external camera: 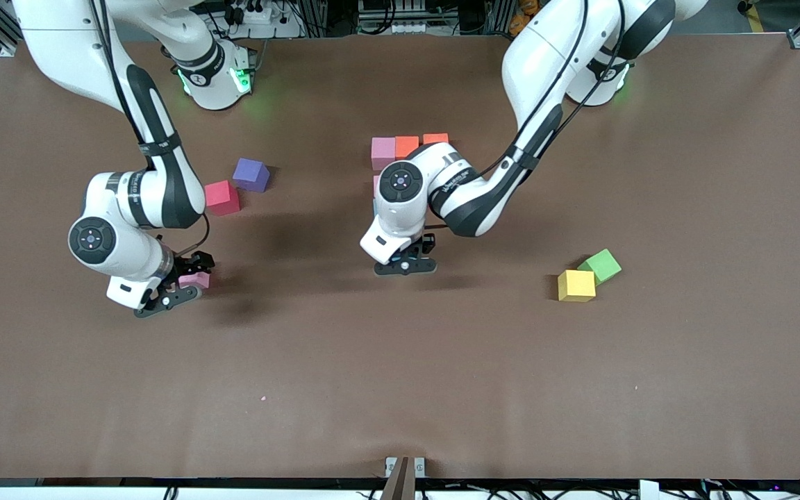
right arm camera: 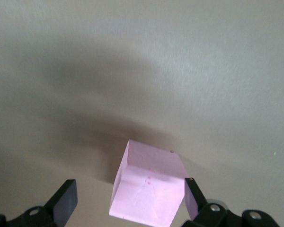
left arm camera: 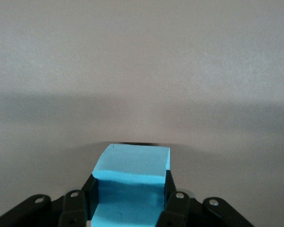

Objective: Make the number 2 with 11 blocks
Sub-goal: 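Grasp the pink cube with the right gripper while the left gripper places blue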

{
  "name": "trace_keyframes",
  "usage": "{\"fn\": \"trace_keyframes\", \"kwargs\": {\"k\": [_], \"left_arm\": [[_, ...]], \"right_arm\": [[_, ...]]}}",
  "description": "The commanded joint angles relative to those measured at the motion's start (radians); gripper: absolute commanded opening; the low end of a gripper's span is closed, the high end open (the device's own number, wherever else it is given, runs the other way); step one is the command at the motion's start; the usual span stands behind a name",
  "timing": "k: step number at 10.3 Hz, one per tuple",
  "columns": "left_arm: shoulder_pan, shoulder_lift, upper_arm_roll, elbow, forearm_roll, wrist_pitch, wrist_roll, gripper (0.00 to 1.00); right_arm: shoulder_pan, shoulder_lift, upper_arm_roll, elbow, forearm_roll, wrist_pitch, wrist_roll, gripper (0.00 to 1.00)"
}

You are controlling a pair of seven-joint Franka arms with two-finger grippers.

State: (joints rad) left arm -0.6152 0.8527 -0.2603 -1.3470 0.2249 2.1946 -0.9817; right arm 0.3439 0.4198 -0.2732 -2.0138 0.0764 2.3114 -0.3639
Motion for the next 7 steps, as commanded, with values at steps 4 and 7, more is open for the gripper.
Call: {"fn": "trace_keyframes", "kwargs": {"k": [4, 7], "left_arm": [[-0.043, 0.031, 0.007, 0.032, 0.011, -0.003, 0.002, 0.18], [-0.057, 0.037, 0.007, 0.032, 0.011, -0.003, 0.002, 0.18]], "right_arm": [[-0.092, -0.07, 0.011, -0.161, -0.017, 0.171, 0.019, 1.0], [-0.118, -0.047, 0.014, -0.158, 0.078, 0.165, 0.036, 1.0]]}}
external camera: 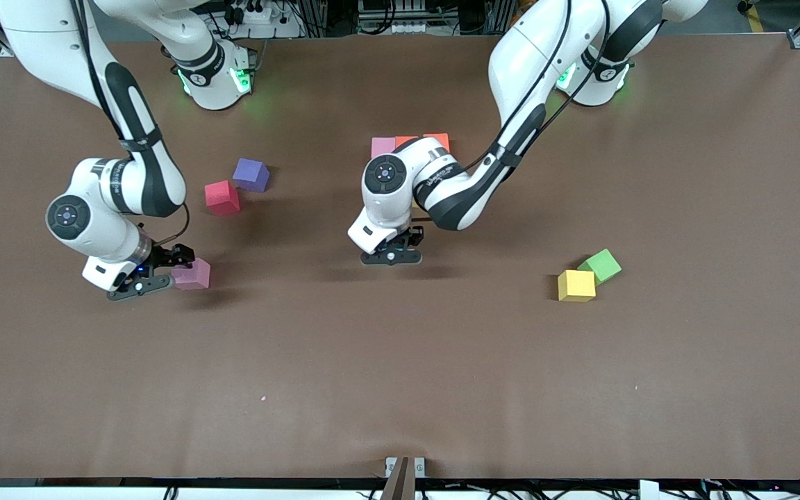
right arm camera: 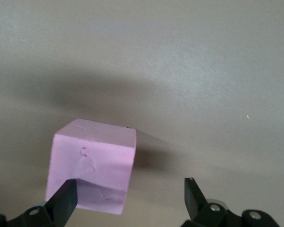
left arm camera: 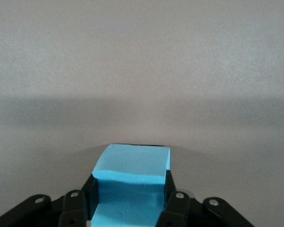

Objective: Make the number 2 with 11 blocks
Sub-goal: 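Grasp the pink cube with the right gripper while the left gripper places blue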

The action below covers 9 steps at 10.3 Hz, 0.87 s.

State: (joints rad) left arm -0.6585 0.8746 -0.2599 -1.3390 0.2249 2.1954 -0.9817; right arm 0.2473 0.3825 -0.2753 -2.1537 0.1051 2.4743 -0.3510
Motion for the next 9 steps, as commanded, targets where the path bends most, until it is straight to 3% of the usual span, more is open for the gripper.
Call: {"fn": "trace_keyframes", "kwargs": {"k": [1, 5, 9], "left_arm": [[-0.013, 0.015, 0.007, 0.024, 0.011, -0.003, 0.002, 0.18], [-0.027, 0.018, 0.007, 0.021, 0.011, -0.003, 0.002, 0.18], [-0.032, 0.024, 0.007, 0.02, 0.011, -0.003, 0.002, 0.22]], "right_arm": [[-0.019, -0.002, 0.016, -0.015, 0.102, -0.018, 0.021, 1.0], [-0.025, -0.002, 0.015, 0.098, 0.107, -0.207, 0.013, 1.0], [-0.025, 0.048, 0.016, 0.109, 0.11, -0.12, 0.018, 1.0]]}}
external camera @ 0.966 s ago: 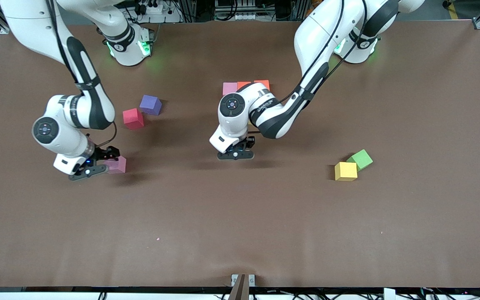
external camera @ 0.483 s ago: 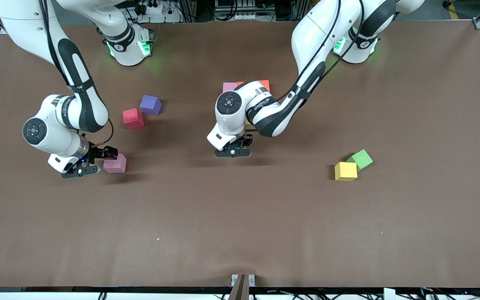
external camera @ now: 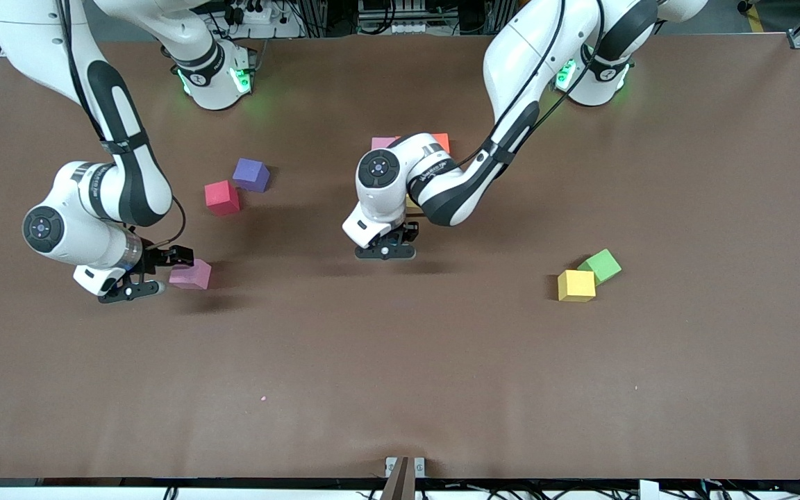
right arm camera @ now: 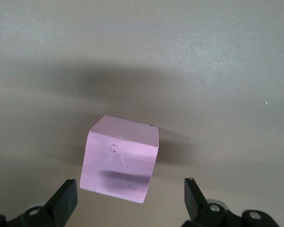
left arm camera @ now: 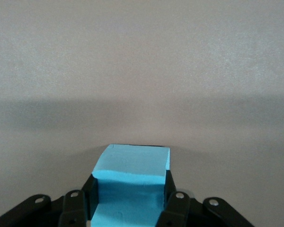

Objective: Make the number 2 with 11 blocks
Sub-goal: 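Grasp the pink cube with the right gripper while the left gripper places blue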

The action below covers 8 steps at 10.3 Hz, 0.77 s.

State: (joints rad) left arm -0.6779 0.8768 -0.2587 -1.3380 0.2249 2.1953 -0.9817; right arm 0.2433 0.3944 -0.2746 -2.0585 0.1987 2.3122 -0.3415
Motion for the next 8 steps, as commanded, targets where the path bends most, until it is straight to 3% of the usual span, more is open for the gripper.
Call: {"fn": "trace_keyframes", "kwargs": {"k": [1, 2, 3, 8], "left_arm": [[-0.012, 0.025, 0.006, 0.019, 0.011, -0.003, 0.0, 0.47], [-0.012, 0.025, 0.006, 0.017, 0.014, -0.003, -0.002, 0.99], [-0.012, 0.021, 0.006, 0.017, 0.01, -0.005, -0.003, 1.0], [0.0, -0.071, -0.008, 0.019, -0.004, -0.074, -0.048, 1.0]], "right_arm": [[-0.025, 0.069, 0.017, 0.014, 0.025, 0.08, 0.01, 1.0], [-0.027, 0.089, 0.015, 0.014, 0.088, 0.082, 0.009, 1.0], [-0.026, 0.092, 0.015, 0.014, 0.131, 0.07, 0.009, 1.0], [-0.032, 0.086, 0.015, 0.029, 0.136, 0.012, -0.007, 1.0]]}}
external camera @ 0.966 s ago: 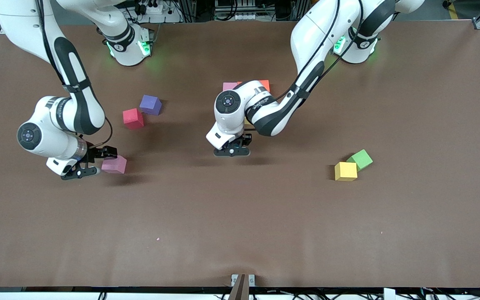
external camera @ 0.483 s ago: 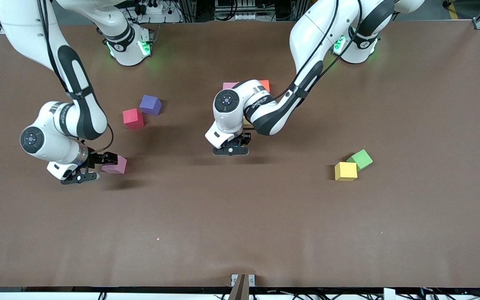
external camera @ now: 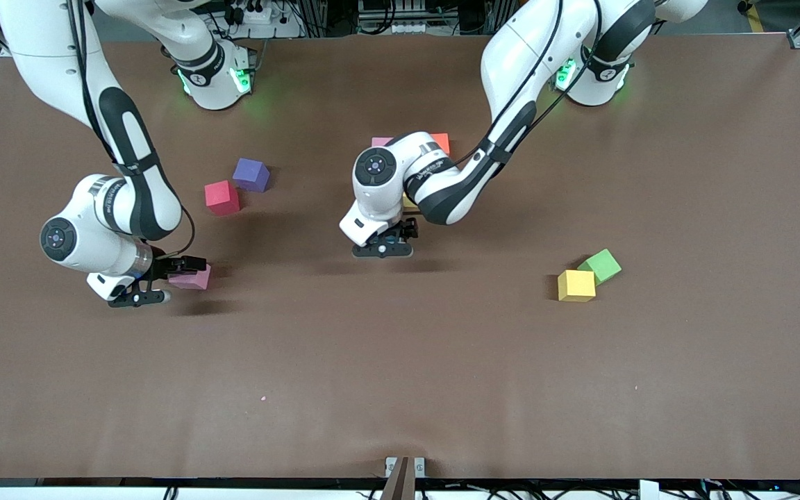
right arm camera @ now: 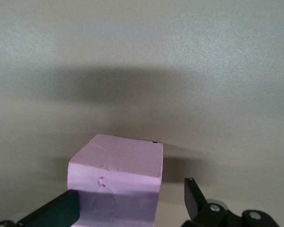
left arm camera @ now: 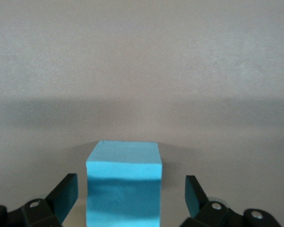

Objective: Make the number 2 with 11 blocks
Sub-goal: 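Lift the pink cube with the right gripper while the left gripper reaches yellow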

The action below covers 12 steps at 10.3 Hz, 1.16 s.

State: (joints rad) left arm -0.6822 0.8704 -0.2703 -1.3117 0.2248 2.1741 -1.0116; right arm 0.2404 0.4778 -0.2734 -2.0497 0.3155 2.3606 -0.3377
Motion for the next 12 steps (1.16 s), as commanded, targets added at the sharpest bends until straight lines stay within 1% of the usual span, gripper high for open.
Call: {"fn": "trace_keyframes", "kwargs": {"k": [1, 2, 4, 5, 7, 9, 10, 12], "left_arm": [[0.019, -0.108, 0.013, -0.009, -0.024, -0.066, -0.018, 1.0], [0.053, -0.163, 0.014, -0.024, -0.025, -0.106, -0.015, 1.0], [0.122, -0.236, 0.014, -0.029, -0.025, -0.234, -0.003, 1.0], [0.169, -0.258, 0.008, -0.03, -0.025, -0.284, 0.034, 1.0], [0.267, -0.296, 0.005, -0.064, -0.048, -0.367, 0.208, 1.0], [0.357, -0.356, 0.005, -0.168, -0.05, -0.366, 0.386, 1.0], [0.406, -0.363, 0.005, -0.208, -0.048, -0.355, 0.466, 1.0], [0.485, -0.367, 0.005, -0.259, -0.041, -0.301, 0.595, 1.0]], "right_arm": [[-0.032, 0.002, 0.014, 0.054, 0.019, -0.105, -0.01, 1.0], [-0.032, 0.002, 0.014, 0.077, 0.019, -0.141, -0.006, 1.0], [-0.033, 0.005, 0.014, 0.082, 0.02, -0.133, -0.004, 1.0], [-0.03, 0.007, 0.014, 0.088, 0.02, -0.133, -0.004, 1.0], [-0.035, 0.013, 0.014, 0.091, 0.02, -0.129, -0.012, 1.0], [-0.029, 0.025, 0.014, 0.076, 0.02, -0.075, -0.004, 1.0], [-0.023, 0.033, 0.014, 0.069, 0.02, -0.058, 0.0, 1.0], [-0.018, 0.039, 0.014, 0.069, 0.02, -0.052, 0.043, 1.0]]}}
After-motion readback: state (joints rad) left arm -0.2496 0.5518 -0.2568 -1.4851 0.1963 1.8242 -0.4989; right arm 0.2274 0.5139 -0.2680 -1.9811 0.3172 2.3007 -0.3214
